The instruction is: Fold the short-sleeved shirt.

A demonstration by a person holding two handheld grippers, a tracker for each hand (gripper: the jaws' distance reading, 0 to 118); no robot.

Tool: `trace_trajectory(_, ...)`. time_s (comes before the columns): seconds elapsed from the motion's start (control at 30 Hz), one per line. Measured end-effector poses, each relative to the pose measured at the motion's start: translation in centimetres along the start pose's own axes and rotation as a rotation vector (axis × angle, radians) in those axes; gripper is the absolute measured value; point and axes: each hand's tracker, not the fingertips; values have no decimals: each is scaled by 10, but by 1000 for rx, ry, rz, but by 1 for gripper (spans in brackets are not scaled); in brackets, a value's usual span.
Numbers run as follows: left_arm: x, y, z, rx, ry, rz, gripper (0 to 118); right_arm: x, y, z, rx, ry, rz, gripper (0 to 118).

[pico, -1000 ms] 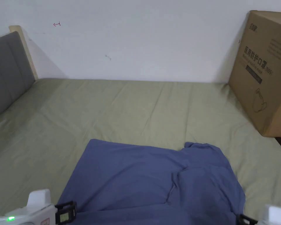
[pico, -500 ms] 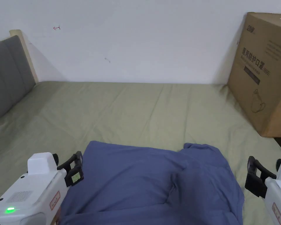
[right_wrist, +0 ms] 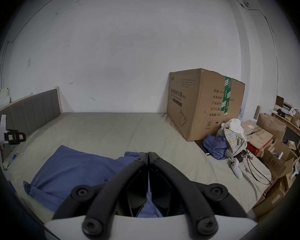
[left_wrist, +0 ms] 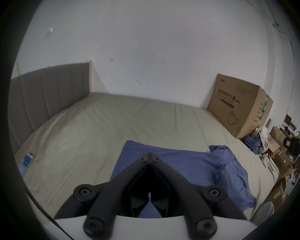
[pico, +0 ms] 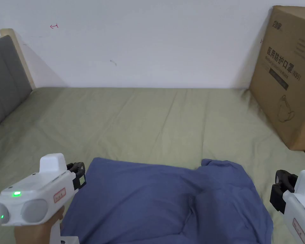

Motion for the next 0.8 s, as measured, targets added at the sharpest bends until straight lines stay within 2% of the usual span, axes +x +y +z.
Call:
trace_trajectory(0.23, -22, 36, -152, -186, 29, -21, 0, -1, 1, -70, -61, -2, 6, 0)
trace_trajectory(0.27, -24, 39, -172, -221, 50, -39, 5, -1, 0, -79, -70, -2, 5, 0)
trace_trajectory(0.33, -32, 36, -212, -303, 68, 3, 39, -1, -3, -96, -90, -2, 5, 0)
trace_trajectory(0.4, -36, 34, -245, -395, 93, 35, 84, -3, -5, -110, -105, -7, 13, 0)
trace_trajectory(0.43, -36, 31, -257, -427, 120, 41, 92, -2, -7, -117, -113, -7, 16, 0)
trace_trajectory(0.6, -41, 14, -299, -450, 186, 36, 91, -1, -17, -144, -157, -18, 24, 0)
trace_trajectory(0.63, -39, 12, -306, -475, 186, 24, 87, -3, -17, -147, -165, -21, 24, 0)
trace_trajectory(0.7, -37, 4, -315, -507, 197, 13, 70, -1, -21, -156, -188, -29, 16, 0)
trace_trajectory(0.8, -28, -3, -312, -505, 204, -14, 69, 5, -25, -173, -240, -12, -27, 0)
